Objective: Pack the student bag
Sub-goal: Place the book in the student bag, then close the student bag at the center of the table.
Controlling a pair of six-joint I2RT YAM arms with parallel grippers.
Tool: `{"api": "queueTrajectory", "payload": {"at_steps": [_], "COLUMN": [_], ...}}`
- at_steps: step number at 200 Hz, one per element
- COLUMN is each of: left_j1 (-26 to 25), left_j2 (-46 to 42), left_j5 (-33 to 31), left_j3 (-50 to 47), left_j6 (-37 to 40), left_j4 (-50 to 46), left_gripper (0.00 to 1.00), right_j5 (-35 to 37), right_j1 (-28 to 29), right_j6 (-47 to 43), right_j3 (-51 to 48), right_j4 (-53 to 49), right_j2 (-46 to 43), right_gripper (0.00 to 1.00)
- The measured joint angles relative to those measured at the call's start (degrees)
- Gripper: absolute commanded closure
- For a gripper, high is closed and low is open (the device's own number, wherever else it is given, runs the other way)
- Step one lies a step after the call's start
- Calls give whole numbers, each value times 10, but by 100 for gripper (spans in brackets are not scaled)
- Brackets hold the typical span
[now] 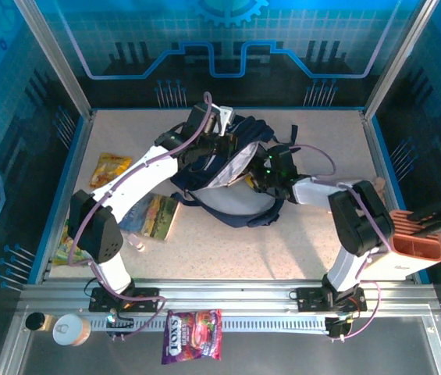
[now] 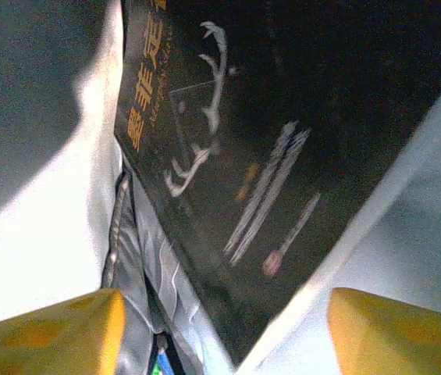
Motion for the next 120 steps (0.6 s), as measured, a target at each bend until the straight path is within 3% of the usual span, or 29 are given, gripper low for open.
{"api": "queueTrajectory", "payload": {"at_steps": [53, 64, 101, 120], "left_j1": [9, 9, 10, 17], "left_j2": [0, 0, 0, 0], "left_j5": [23, 29, 49, 50], "left_j3": [-19, -26, -64, -108], "left_j6": [-15, -18, -42, -71], "left_j4": [12, 18, 48, 70], "left_gripper": [98, 88, 43, 28], "right_j5": [39, 62, 155, 187], "right_j1": [-64, -78, -104, -105], "right_j6": [-68, -79, -127, -155], "right_j3": [-72, -80, -80, -69], "right_j4": [-158, -198, -318, -358], "right_j2": [-262, -308, -402, -409], "right_gripper": [21, 20, 16, 17]}}
